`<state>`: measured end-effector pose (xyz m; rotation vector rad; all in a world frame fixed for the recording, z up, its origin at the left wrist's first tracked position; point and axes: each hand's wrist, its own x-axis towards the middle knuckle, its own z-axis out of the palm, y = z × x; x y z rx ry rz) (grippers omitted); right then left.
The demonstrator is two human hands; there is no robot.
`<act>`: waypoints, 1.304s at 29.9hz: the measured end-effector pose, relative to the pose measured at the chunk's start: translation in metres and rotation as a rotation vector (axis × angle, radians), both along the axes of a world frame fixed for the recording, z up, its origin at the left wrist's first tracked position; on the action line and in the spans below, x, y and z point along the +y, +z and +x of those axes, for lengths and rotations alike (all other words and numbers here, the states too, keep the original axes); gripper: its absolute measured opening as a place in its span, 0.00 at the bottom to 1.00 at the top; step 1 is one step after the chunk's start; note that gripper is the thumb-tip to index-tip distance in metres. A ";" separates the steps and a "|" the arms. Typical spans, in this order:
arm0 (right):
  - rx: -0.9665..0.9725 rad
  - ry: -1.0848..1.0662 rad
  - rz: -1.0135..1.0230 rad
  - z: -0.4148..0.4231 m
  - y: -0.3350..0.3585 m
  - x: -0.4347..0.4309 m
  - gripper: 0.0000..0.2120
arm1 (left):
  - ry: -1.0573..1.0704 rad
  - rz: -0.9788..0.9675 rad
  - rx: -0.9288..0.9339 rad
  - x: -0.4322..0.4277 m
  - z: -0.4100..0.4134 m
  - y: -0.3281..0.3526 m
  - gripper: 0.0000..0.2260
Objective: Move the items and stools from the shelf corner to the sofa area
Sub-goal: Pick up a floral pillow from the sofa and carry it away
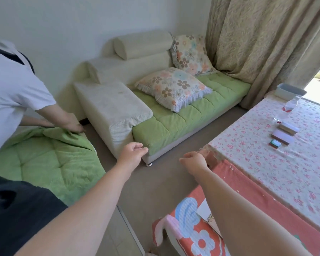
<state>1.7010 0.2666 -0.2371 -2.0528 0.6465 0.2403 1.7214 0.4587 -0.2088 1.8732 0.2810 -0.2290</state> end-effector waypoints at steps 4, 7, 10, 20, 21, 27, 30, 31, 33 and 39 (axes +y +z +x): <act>0.021 0.006 -0.006 0.066 0.002 0.001 0.22 | -0.043 0.048 0.024 0.000 0.074 0.004 0.17; 0.011 -0.016 -0.006 0.112 0.012 -0.004 0.21 | -0.055 0.057 0.000 -0.002 0.127 0.012 0.16; 0.018 -0.045 0.002 0.153 0.017 -0.010 0.22 | -0.076 0.055 0.025 -0.007 0.168 0.015 0.17; 0.012 -0.182 -0.009 0.288 0.003 -0.036 0.22 | -0.212 0.063 0.021 -0.041 0.326 0.003 0.21; 0.008 -0.185 -0.002 0.297 0.003 -0.035 0.22 | -0.213 0.060 0.022 -0.041 0.336 0.003 0.21; 0.077 -0.219 0.016 0.398 -0.007 -0.036 0.22 | -0.260 0.049 0.094 -0.043 0.455 -0.009 0.20; 0.107 -0.231 -0.009 0.448 -0.005 -0.038 0.22 | -0.234 0.021 0.103 -0.042 0.516 -0.009 0.19; 0.102 -0.235 0.002 0.466 -0.005 -0.039 0.22 | -0.206 -0.004 0.101 -0.045 0.538 -0.007 0.19; 0.121 -0.227 0.002 0.499 -0.008 -0.040 0.22 | -0.171 -0.023 0.114 -0.051 0.577 -0.009 0.18; 0.133 -0.273 0.016 0.571 -0.011 -0.089 0.22 | -0.212 -0.070 0.185 -0.111 0.641 -0.025 0.18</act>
